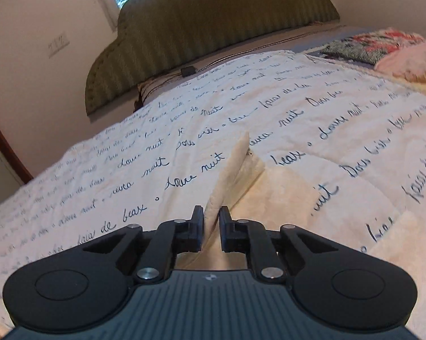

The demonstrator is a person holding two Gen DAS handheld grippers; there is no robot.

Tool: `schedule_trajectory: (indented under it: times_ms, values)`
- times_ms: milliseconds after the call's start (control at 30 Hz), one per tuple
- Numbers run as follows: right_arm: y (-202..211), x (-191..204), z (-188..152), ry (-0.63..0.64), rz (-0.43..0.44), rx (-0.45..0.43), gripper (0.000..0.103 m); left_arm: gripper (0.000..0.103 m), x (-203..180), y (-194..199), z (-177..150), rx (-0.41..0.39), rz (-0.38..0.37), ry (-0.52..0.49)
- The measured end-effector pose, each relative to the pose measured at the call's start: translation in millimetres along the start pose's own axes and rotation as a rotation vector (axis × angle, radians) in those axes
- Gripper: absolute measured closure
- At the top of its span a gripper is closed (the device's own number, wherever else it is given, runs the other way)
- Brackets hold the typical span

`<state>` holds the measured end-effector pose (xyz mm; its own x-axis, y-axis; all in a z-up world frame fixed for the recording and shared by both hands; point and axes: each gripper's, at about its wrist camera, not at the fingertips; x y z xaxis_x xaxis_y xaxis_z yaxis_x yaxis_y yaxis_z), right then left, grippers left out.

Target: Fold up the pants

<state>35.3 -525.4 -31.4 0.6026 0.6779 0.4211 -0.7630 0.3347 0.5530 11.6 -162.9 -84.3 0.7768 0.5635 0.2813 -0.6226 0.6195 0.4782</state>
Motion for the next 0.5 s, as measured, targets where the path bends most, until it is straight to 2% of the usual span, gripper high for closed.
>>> schedule_trajectory:
  times_ms: [100,133,233,333,400,500]
  values:
    - [24.0,-31.1,-7.6,-0.132,0.065,-0.031,0.093,0.087,-0.9,-0.9,-0.1,0.002,0.009,-0.007]
    - [33.4,-41.4,-11.0,-0.170,0.073,-0.044,0.096,0.087,-1.2,-1.2,0.0,0.001,0.012,-0.009]
    - [54.1,-66.3,-19.1,-0.236,0.095,-0.072,0.097,0.087,-1.1,-1.5,0.3,0.002,0.015,-0.011]
    - [55.0,-83.5,-21.6,-0.262,0.079,-0.049,0.095,0.086,-3.8,-3.0,0.3,0.005,0.026,-0.023]
    - [51.7,-94.0,-22.4,-0.329,0.133,-0.055,0.095,0.080,-7.7,-1.8,-0.3,0.006,0.036,-0.031]
    - [46.6,-93.3,-19.1,-0.387,0.184,-0.074,0.090,0.079,-9.6,-0.1,-0.9,0.008,0.038,-0.031]
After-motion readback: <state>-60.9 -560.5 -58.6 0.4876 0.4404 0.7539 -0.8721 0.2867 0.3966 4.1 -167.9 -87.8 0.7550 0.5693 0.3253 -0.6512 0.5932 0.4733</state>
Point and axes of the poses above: each gripper's, at about its wrist camera, not at the fingertips, and y roughly against the way its jaws point, x to its left, z to its top, and after that the axes turned 1 degree about -x, right-handed
